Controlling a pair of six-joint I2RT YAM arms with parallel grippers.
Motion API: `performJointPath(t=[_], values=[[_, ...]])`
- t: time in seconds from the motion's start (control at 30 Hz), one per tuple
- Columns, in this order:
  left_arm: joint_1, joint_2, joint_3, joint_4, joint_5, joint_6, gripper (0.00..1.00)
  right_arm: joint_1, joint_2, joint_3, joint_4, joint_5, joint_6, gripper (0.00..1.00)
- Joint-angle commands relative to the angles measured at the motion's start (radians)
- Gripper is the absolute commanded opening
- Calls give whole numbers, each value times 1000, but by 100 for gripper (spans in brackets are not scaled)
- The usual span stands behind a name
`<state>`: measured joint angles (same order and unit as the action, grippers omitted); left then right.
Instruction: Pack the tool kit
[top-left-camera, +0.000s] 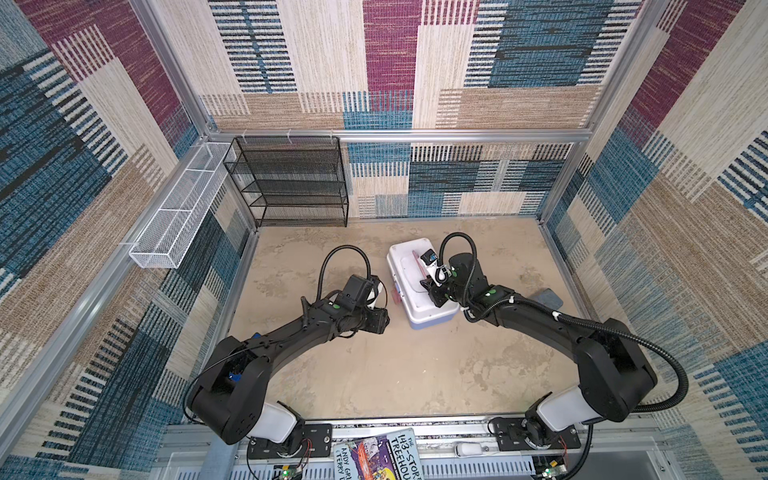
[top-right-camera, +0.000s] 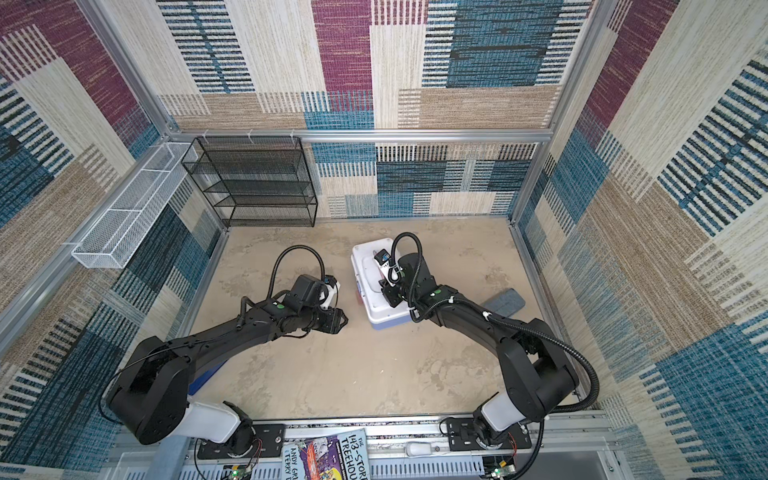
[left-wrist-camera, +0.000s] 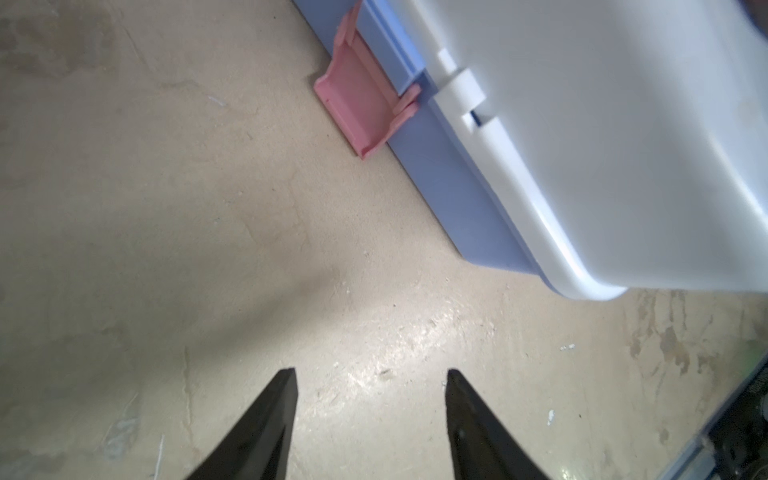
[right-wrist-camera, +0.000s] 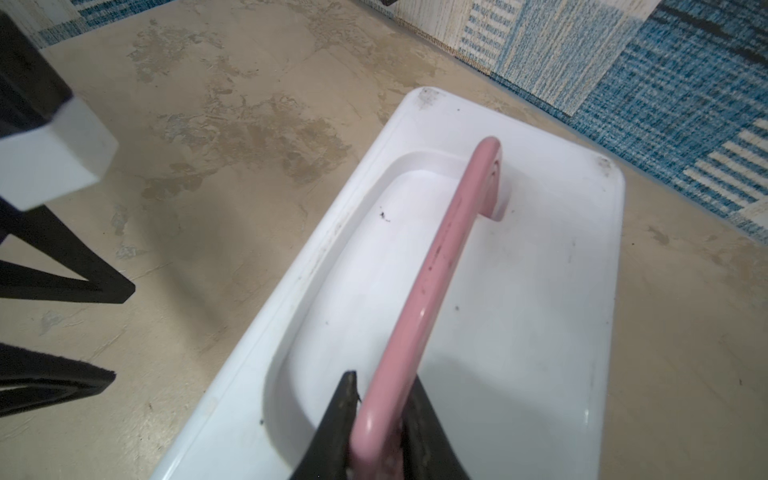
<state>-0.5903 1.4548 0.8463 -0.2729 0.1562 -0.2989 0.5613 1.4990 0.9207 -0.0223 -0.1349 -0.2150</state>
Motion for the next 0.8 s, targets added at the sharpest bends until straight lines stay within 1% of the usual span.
performJointPath(t=[0.0, 0.17, 0.3, 0.37, 0.53, 0.77], values=[[-7, -9, -18, 57, -18, 55, 61, 3, -36, -33, -10, -67, -24, 22], [-15, -6, -27, 65, -16, 49, 61, 3, -62, -48, -8, -86, -13, 22], [-21, 1, -29, 70, -15, 34, 61, 3, -49, -40, -6, -79, 9, 17], [-27, -4, -37, 76, -12, 28, 61, 3, -55, -48, -2, -110, 2, 17], [-34, -19, -57, 85, -16, 26, 61, 3, -82, -68, 5, -106, -20, 14], [-37, -35, -69, 97, -7, 23, 61, 3, -114, -79, -1, -213, -62, 10]])
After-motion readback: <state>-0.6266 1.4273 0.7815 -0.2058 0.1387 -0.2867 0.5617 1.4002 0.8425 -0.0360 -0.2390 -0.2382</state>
